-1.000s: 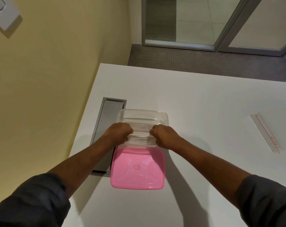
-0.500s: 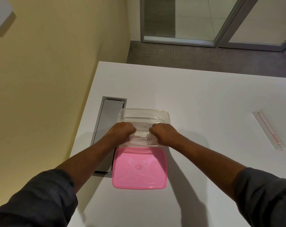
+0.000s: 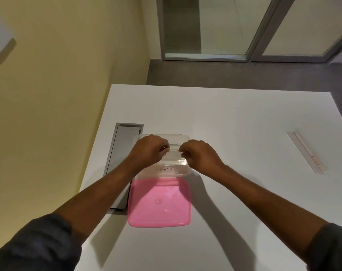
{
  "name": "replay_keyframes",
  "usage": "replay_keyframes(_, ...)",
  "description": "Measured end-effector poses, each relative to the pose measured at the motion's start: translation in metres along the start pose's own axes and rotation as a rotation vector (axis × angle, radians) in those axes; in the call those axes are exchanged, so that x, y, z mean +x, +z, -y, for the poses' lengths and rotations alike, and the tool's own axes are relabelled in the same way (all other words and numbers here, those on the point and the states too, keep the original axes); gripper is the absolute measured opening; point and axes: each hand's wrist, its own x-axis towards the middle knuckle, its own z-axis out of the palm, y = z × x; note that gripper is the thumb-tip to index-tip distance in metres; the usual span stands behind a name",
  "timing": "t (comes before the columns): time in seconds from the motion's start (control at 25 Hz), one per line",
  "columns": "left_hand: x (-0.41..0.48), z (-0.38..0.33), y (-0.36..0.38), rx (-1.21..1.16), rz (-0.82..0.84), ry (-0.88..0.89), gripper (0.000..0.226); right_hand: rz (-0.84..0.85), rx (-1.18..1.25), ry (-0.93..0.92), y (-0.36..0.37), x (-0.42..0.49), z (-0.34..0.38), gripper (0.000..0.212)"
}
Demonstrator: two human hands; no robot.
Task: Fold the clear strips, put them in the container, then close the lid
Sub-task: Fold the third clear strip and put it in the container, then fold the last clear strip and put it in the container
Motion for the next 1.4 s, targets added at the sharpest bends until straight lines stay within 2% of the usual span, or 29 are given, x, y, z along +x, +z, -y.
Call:
replay_keyframes(0.2, 0.033, -0.086, 0.005, -0.056, 0.003, 0.053, 0.017, -0.073, 0.128, 0.202, -0.042, -0.055, -0.051, 0.011)
replay_keyframes(0.4, 0.074, -0.185, 0.036, -0.116, 0.13, 0.116, 0.017, -0.124, 0.198, 0.444, -0.077, -0.126, -0.142, 0.006)
replay_keyframes(0.72, 0.145, -0.324, 0.099, -0.23, 0.218, 0.156, 0.015, -0.312, 0.27, 0.715, -0.138, -0.218, -0.293, 0.004)
replay_keyframes(0.8, 0.16, -0.35, 0.116, -0.269, 0.231, 0.145, 0.015, -0.368, 0.27, 0.748, -0.147, -0.232, -0.325, 0.004)
replay_keyframes(0.92, 0.182, -0.387, 0.144, -0.306, 0.227, 0.137, 0.014, -0.423, 0.255, 0.768, -0.154, -0.244, -0.369, 0.016)
replay_keyframes(1.08, 0.21, -0.426, 0.177, -0.348, 0.221, 0.07, 0.016, -0.373, 0.204, 0.808, -0.151, -0.243, -0.409, 0.029)
replay_keyframes(1.28, 0.233, -0.458, 0.208, -0.377, 0.205, 0.011, 0.028, -0.327, 0.207, 0.778, -0.143, -0.234, -0.431, 0.024)
replay_keyframes(1.4, 0.242, -0.468, 0.217, -0.284, 0.123, 0.086, 0.045, -0.368, 0.228, 0.762, -0.138, -0.233, -0.437, 0.014)
